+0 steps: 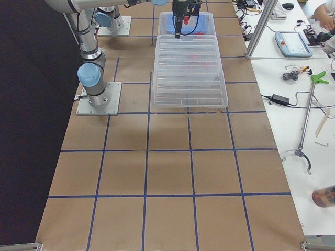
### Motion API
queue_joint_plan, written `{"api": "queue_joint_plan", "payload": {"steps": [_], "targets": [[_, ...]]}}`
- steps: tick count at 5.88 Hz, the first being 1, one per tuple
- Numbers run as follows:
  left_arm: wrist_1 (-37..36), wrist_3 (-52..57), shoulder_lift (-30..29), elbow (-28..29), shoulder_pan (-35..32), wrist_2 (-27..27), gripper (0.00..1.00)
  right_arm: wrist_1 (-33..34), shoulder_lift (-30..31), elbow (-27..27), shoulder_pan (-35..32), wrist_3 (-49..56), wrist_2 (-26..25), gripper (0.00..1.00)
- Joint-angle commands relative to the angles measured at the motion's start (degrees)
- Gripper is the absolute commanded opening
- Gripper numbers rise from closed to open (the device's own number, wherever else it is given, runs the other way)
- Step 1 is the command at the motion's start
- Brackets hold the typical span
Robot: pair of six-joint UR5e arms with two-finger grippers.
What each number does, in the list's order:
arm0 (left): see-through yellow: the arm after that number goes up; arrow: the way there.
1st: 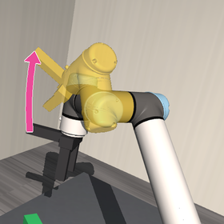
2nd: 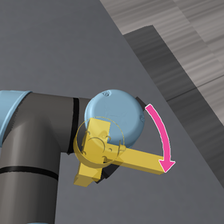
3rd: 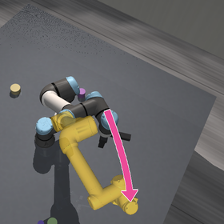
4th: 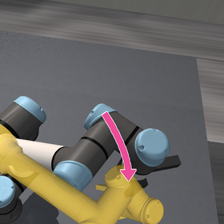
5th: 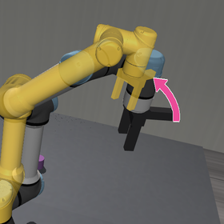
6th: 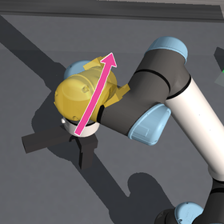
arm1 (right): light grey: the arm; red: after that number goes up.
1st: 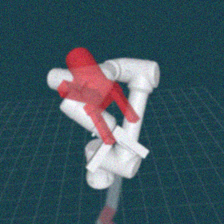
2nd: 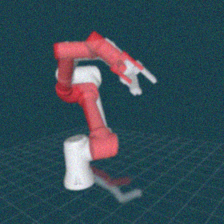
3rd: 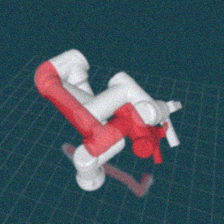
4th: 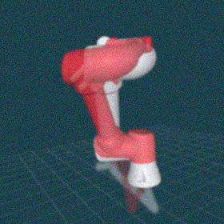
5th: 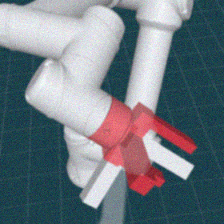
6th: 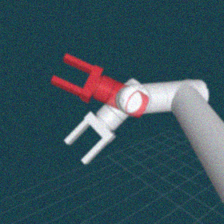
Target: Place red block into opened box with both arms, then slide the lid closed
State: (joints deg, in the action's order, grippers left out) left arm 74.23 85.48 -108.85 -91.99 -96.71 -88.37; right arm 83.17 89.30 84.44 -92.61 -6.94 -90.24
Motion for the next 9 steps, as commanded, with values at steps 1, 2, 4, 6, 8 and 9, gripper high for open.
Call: {"api": "queue_joint_plan", "payload": {"steps": [1,2,4,6,8,9], "targets": [[-15.5,0.0,-2.8,-10.3,-0.1,-0.1,0.02,0.1,0.0,0.1,0.1,-0.1,0.0,1.00],[-19.1,0.0,-3.3,-13.1,-0.1,0.1,0.02,0.0,0.0,0.1,0.1,-0.1,0.0,1.00],[-21.3,-0.1,-5.2,-13.3,-0.2,0.1,0.10,0.1,0.0,0.2,0.0,-0.2,0.0,1.00],[-20.1,-0.5,-3.5,-12.8,-0.3,-0.2,0.98,0.1,0.0,0.2,0.1,0.0,-0.1,1.00],[-5.8,-1.4,2.2,-6.2,-0.3,-0.4,0.98,0.1,0.0,0.2,0.2,0.0,-0.5,1.00],[3.4,-1.2,4.5,-1.4,0.1,-0.1,0.98,0.1,0.0,0.2,0.2,0.0,-0.4,1.00]]}}
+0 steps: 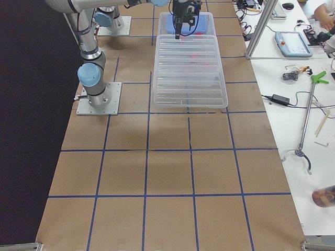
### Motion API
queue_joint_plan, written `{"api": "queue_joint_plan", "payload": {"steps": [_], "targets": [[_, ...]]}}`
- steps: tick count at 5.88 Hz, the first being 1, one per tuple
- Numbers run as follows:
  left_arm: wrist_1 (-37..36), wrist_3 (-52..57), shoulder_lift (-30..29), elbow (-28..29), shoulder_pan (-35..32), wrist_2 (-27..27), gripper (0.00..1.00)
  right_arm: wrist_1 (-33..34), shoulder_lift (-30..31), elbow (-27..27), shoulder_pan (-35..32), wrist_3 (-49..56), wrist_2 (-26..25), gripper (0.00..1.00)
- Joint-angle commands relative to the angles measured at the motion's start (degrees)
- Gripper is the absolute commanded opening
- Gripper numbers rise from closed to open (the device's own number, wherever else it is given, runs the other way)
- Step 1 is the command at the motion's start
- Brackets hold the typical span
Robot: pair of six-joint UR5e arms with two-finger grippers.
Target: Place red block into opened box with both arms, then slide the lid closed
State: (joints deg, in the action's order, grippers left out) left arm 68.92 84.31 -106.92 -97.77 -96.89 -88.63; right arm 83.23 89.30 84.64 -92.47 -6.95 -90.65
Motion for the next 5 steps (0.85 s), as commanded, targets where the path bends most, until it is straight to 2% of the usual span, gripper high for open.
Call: {"api": "queue_joint_plan", "payload": {"steps": [1,2,3,4,5], "targets": [[16.9,-0.5,4.4,9.7,0.3,0.3,0.98,0.3,-0.3,-0.2,1.0,1.0,-0.4,1.00],[23.7,-0.6,5.1,14.5,0.3,0.5,0.98,0.9,-0.3,-0.3,4.0,5.8,-0.5,1.00],[30.6,-3.5,6.7,18.1,0.4,0.3,0.98,1.5,-0.6,0.1,10.5,11.6,-0.4,1.00],[34.3,-4.0,10.0,18.6,1.3,0.3,0.98,1.6,-1.0,0.2,16.8,18.2,-0.4,1.00],[34.5,-5.2,11.5,17.9,3.1,0.0,0.98,3.1,-2.2,0.2,23.4,25.2,-0.4,1.00]]}}
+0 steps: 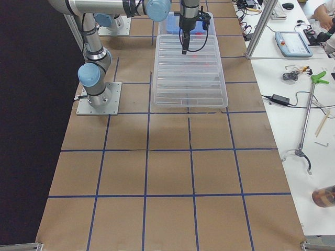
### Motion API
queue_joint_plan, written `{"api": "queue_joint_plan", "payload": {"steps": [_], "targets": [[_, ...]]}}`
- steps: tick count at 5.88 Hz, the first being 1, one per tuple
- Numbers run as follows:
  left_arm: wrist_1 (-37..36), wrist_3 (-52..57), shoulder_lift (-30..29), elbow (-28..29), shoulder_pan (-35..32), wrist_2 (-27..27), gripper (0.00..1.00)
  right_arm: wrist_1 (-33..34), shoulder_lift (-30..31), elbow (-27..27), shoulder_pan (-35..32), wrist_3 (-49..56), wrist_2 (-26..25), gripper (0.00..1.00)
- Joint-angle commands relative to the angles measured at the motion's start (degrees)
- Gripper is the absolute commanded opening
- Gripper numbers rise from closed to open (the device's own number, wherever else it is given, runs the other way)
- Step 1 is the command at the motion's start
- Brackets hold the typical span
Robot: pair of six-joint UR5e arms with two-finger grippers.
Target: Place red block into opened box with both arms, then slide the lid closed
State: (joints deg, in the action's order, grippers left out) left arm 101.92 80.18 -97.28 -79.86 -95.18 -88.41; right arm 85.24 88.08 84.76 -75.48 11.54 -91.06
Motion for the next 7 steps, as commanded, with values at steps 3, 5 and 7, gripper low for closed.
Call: {"api": "queue_joint_plan", "payload": {"steps": [3,5,7], "targets": [[0.7,-17.5,3.5,-0.6,5.3,-0.8,0.98,10.7,-8.3,0.4,23.9,23.4,-1.7,1.00],[-2.2,-37.1,3.2,0.8,6.1,-0.8,0.98,18.7,-10.3,4.9,25.0,24.7,-3.2,1.00],[-3.3,-56.5,1.5,0.7,5.5,-0.7,0.98,27.9,-9.9,12.1,25.6,27.0,-4.4,1.00]]}}
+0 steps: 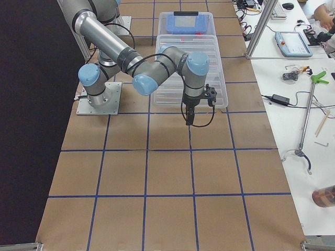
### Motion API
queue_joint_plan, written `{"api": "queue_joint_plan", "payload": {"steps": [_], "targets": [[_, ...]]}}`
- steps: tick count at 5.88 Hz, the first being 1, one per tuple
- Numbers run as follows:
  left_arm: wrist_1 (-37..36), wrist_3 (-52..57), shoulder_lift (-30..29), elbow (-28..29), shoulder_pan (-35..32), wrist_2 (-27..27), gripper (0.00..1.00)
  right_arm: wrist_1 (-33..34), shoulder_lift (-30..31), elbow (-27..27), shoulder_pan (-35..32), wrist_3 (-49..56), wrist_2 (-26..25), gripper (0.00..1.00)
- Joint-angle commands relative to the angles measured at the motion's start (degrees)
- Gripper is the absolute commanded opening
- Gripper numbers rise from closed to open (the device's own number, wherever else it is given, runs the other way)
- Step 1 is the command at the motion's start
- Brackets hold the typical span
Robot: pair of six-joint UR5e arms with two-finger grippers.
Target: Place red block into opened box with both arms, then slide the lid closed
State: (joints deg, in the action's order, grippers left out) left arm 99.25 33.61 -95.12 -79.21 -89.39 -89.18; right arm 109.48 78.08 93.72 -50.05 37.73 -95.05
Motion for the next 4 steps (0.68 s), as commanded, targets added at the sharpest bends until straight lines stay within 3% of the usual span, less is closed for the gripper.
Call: {"api": "queue_joint_plan", "payload": {"steps": [1,4], "targets": [[-4.7,-20.4,-0.7,-1.2,-0.4,0.0,0.98,3.0,0.9,3.9,0.2,1.0,-2.1,1.00],[-7.7,-34.9,0.7,-3.3,-0.9,0.1,0.98,2.7,2.9,6.8,-0.2,0.4,-1.3,1.00]]}}
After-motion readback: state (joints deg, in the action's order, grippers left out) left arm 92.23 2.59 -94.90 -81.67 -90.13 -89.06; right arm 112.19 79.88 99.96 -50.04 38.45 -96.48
